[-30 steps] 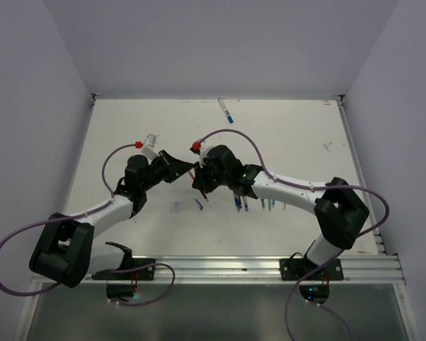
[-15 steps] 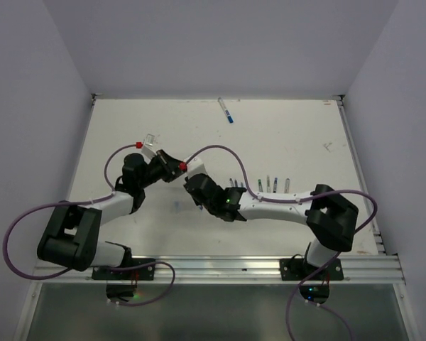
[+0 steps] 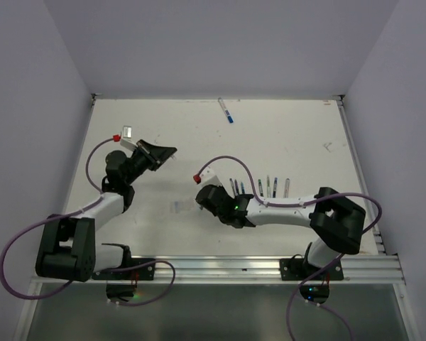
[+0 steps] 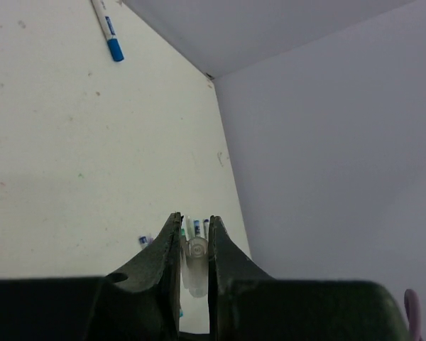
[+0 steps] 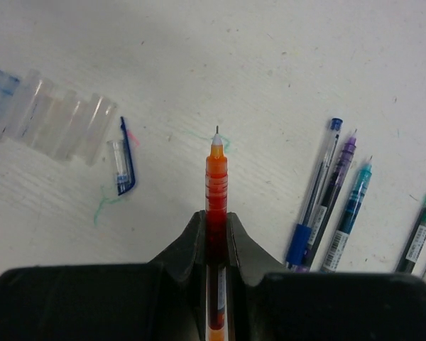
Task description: Open the pen caps
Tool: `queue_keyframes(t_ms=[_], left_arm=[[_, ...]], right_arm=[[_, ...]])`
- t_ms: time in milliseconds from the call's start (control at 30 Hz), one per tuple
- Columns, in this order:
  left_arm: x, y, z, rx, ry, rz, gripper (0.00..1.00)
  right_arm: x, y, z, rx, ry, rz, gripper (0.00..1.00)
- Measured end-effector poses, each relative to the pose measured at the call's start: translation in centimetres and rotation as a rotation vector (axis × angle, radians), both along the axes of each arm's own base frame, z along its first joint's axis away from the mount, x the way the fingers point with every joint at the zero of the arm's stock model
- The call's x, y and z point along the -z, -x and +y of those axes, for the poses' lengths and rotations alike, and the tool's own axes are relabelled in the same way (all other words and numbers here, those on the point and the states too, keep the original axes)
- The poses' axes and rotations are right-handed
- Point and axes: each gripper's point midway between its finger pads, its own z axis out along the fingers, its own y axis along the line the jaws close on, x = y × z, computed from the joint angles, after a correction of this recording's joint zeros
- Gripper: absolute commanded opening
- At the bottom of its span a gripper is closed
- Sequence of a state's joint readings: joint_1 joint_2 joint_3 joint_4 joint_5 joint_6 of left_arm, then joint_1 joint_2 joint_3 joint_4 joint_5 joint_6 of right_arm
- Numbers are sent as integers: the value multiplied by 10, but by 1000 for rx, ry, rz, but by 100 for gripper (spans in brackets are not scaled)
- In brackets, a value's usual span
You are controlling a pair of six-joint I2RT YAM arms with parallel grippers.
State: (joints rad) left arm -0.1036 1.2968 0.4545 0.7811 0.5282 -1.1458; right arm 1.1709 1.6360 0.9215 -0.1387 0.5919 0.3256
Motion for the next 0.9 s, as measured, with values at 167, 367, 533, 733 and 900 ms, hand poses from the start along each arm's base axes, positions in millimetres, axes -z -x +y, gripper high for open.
queue_keyframes(t_ms=[167, 367, 533, 733, 900], left_arm=[[16, 9, 18, -77, -174, 33, 0], [64, 29, 41, -145, -330, 162, 0], [114, 54, 52, -149, -409, 321, 9], [144, 78, 55, -132, -434, 407, 16], [162, 96, 53, -107, -430, 458, 24]], right_arm=[[-1, -22, -13, 79, -48, 52, 0], [10, -38, -28, 142, -64, 106, 0], [21, -45, -35, 155, -75, 161, 0], [34, -51, -38, 165, -77, 195, 0], [43, -54, -39, 169, -73, 225, 4]])
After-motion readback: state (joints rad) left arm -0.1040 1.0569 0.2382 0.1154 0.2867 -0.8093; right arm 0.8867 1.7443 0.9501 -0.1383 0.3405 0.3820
